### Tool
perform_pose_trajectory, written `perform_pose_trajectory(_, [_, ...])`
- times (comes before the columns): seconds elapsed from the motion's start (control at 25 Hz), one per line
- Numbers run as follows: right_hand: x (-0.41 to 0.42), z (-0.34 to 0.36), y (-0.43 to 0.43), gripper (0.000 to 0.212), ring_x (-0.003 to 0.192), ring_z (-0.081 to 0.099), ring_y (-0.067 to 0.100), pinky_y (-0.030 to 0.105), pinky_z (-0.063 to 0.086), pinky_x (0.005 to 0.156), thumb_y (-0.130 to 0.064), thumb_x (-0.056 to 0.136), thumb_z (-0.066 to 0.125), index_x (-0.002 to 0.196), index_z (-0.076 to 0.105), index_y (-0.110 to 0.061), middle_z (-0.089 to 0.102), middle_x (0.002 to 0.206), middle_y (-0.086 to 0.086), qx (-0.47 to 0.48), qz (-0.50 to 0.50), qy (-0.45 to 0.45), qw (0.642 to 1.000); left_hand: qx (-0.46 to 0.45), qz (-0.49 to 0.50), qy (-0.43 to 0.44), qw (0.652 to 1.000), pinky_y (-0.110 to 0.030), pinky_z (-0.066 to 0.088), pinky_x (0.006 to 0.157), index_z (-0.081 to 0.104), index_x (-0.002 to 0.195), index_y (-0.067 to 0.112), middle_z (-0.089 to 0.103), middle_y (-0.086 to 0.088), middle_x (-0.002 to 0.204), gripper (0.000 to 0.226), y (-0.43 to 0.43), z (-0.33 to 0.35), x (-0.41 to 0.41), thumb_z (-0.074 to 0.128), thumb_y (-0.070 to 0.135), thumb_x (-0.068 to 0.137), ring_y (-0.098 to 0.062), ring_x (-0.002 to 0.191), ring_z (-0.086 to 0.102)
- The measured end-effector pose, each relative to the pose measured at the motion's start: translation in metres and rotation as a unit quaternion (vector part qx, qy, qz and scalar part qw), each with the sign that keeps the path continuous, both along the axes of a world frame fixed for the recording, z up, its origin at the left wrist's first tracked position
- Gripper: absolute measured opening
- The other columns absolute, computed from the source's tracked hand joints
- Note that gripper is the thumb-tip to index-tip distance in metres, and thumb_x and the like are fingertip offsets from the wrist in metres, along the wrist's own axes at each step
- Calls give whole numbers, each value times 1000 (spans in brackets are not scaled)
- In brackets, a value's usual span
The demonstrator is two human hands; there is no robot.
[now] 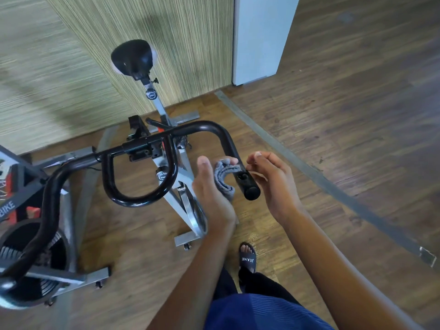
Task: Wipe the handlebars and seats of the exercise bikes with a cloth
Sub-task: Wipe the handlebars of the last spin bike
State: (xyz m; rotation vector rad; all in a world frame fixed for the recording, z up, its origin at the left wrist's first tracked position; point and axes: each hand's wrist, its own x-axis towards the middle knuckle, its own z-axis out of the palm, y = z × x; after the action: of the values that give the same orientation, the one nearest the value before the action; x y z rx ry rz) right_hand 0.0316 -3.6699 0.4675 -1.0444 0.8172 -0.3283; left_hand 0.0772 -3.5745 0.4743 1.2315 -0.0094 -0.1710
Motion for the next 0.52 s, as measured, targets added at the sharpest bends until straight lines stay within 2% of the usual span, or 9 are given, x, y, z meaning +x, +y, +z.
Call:
perform_pose_trajectory(0.08, [0, -1, 6, 18, 85, 59, 16, 34, 47, 88, -17, 100, 57, 86, 68, -13, 67, 84, 1, 18, -33, -25, 999, 23, -10, -42, 999, -30, 52, 64, 69, 81, -1, 71, -7, 73, 57, -1, -6, -10, 38, 43, 98, -23, 66, 66])
perform_pose_trajectory(0.16, [-2, -3, 12, 22, 84, 60, 19, 36, 47, 85, -24, 100, 57, 89, 66, -7, 65, 85, 7, 38, -69, -48, 996, 55, -47, -112, 991, -46, 54, 68, 69, 84, 5, 71, -9, 80, 46, -2, -15, -14, 40, 34, 102, -30, 72, 66])
perform_pose_trajectory(0.24, [-3, -8, 24, 32, 87, 59, 27, 42, 47, 87, -32, 98, 57, 95, 64, -1, 62, 90, 17, 44, -103, -70, 991, 90, -82, -169, 978, -56, 52, 76, 70, 88, 12, 73, -5, 88, 40, -3, -21, -15, 39, 32, 104, -30, 84, 68])
perform_pose_trajectory(0.36, [-2, -11, 48, 32, 87, 58, 26, 42, 46, 86, -31, 97, 57, 96, 64, 0, 62, 91, 16, 21, -183, -106, 977, 86, -124, -194, 969, -60, 50, 80, 70, 91, 30, 74, 4, 92, 34, 3, -23, -11, 39, 32, 104, -31, 89, 68])
perform_pose_trajectory(0.4, [-2, -12, 51, 31, 86, 59, 24, 40, 47, 84, -28, 98, 56, 97, 64, 2, 64, 91, 15, 5, -207, -113, 972, 89, -137, -212, 964, -59, 50, 79, 69, 91, 30, 73, 6, 92, 32, 5, -26, -6, 39, 29, 103, -30, 88, 68])
perform_pose_trajectory(0.52, [-3, -12, 57, 34, 78, 60, 18, 30, 50, 75, -27, 103, 51, 93, 63, 4, 63, 83, 13, -65, -235, -127, 961, 90, -190, -289, 934, -56, 50, 78, 64, 96, 9, 68, -1, 96, 29, 8, -43, 10, 40, 25, 100, -28, 88, 64])
